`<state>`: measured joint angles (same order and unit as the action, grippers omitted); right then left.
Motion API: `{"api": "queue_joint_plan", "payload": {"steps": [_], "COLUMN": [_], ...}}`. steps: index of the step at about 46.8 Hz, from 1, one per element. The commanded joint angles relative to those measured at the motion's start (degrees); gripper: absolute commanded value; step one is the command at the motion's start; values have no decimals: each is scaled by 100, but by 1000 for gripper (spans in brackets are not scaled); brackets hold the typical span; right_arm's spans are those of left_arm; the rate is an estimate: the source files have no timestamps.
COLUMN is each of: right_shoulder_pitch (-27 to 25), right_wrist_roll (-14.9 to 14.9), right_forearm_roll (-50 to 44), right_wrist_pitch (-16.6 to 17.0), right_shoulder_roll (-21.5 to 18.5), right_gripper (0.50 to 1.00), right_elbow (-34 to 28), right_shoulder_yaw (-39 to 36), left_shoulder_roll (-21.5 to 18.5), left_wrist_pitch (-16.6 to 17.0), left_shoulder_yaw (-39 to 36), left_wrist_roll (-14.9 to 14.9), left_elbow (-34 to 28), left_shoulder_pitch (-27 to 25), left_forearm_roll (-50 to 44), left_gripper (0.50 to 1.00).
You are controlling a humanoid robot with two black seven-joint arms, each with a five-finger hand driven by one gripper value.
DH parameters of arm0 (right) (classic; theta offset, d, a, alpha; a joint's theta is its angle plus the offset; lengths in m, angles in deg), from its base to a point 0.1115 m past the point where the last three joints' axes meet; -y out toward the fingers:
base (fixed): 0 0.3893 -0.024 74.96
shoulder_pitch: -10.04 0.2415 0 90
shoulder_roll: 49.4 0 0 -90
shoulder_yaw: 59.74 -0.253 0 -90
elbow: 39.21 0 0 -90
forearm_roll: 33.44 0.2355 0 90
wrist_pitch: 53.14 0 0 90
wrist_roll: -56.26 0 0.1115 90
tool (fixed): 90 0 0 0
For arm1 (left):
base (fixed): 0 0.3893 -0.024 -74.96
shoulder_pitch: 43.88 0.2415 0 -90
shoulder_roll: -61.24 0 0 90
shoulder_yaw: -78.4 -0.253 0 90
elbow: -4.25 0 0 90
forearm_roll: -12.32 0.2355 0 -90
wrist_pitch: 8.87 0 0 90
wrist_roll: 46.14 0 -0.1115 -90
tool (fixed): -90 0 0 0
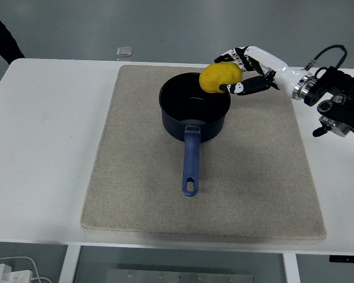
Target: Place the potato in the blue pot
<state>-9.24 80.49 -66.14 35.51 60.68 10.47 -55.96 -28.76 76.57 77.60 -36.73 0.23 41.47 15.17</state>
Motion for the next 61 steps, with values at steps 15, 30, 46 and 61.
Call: {"api": "queue_joint_plan", "payload": {"steps": [15,30,46,61], "right_shoulder_pitch": [108,-103,-129,-217], "right_wrist_roll": [3,3,3,3], "right_forearm_roll": [133,133,133,133], "right_wrist_pitch": [12,-14,-23,-14], "right_shoulder_roll": [-759,-1023,-1172,-1243], "right_gripper": [500,500,500,500], "right_elbow": [-539,-732,-793,-899], "right_shoulder_yaw": [228,167,167,167], "left_shoulder_roll": [0,0,0,0], "left_wrist_pitch": [-1,25,25,25], "left_shoulder_yaw": [9,0,0,0], "left_wrist_roll": [0,0,0,0], "left_elbow": [15,15,7,7], "left_shoulder_pitch": [8,8,8,25], "left_forearm_roll": [-3,-3,-3,-3], "left_gripper": [996,996,996,996]}}
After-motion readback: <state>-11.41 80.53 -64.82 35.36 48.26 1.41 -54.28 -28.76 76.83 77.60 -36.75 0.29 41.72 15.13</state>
